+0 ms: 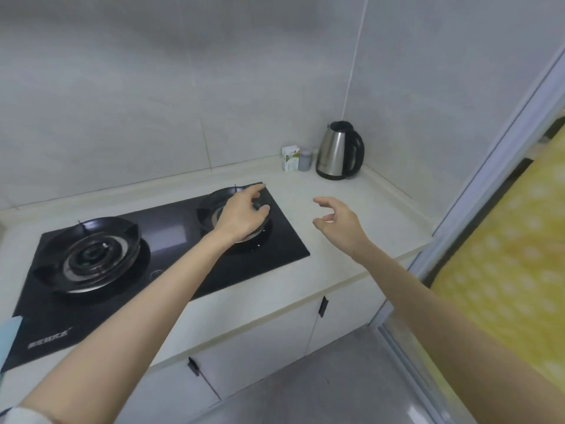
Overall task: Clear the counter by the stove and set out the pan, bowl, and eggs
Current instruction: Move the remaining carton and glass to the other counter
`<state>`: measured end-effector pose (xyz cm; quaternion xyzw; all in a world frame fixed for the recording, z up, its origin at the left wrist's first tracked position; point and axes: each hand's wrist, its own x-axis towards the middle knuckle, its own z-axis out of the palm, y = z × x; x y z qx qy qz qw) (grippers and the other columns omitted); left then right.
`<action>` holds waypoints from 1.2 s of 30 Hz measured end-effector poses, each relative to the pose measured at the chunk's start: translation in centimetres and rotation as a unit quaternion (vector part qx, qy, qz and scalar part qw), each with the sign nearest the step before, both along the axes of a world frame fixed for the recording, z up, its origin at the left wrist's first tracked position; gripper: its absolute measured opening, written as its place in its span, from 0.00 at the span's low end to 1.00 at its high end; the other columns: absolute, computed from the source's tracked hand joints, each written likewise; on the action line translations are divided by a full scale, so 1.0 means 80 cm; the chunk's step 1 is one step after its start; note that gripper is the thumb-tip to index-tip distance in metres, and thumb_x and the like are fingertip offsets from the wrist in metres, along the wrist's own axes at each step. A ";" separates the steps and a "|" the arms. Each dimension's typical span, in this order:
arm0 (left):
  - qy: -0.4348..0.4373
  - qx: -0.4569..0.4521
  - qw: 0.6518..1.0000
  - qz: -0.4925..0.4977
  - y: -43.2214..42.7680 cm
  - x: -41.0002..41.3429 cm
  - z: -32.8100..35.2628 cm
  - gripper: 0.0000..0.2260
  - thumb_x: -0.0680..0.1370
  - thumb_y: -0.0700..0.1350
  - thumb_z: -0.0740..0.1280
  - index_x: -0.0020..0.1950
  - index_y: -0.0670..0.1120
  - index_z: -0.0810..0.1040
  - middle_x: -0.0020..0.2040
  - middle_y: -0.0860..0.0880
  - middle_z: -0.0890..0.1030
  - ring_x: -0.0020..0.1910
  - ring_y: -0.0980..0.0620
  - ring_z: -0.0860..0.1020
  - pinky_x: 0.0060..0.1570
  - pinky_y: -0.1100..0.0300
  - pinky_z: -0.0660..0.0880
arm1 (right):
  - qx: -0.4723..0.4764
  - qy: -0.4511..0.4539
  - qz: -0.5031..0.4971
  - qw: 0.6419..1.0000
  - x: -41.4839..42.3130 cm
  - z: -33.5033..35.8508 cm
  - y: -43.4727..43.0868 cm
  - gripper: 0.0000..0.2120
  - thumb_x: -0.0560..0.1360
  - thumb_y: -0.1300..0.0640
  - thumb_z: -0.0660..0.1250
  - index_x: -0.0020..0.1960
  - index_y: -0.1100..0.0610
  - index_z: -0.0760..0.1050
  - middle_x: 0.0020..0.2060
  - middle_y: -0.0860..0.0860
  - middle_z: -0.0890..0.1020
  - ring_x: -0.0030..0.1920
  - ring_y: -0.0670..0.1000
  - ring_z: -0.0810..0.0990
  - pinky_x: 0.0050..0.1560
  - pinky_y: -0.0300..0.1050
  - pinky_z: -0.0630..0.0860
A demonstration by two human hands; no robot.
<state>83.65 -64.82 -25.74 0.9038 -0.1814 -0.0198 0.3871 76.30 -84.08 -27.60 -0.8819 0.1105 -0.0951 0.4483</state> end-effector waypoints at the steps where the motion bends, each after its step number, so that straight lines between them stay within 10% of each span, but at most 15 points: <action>1: 0.004 -0.003 1.000 0.001 -0.013 0.012 -0.001 0.24 0.77 0.44 0.65 0.73 0.48 0.66 0.68 0.45 0.73 0.63 0.46 0.74 0.63 0.57 0.69 | 0.000 0.002 0.004 1.000 0.014 -0.001 -0.014 0.22 0.77 0.61 0.64 0.69 0.51 0.69 0.66 0.50 0.71 0.57 0.51 0.75 0.55 0.39 0.69; 36: 0.049 0.086 0.992 0.081 -0.297 0.534 -0.128 0.31 0.75 0.43 0.68 0.76 0.47 0.60 0.73 0.45 0.64 0.71 0.47 0.65 0.68 0.58 0.61 | -0.152 0.071 0.156 0.973 0.613 -0.114 -0.272 0.24 0.71 0.68 0.63 0.67 0.62 0.67 0.67 0.58 0.67 0.70 0.57 0.62 0.68 0.43 0.59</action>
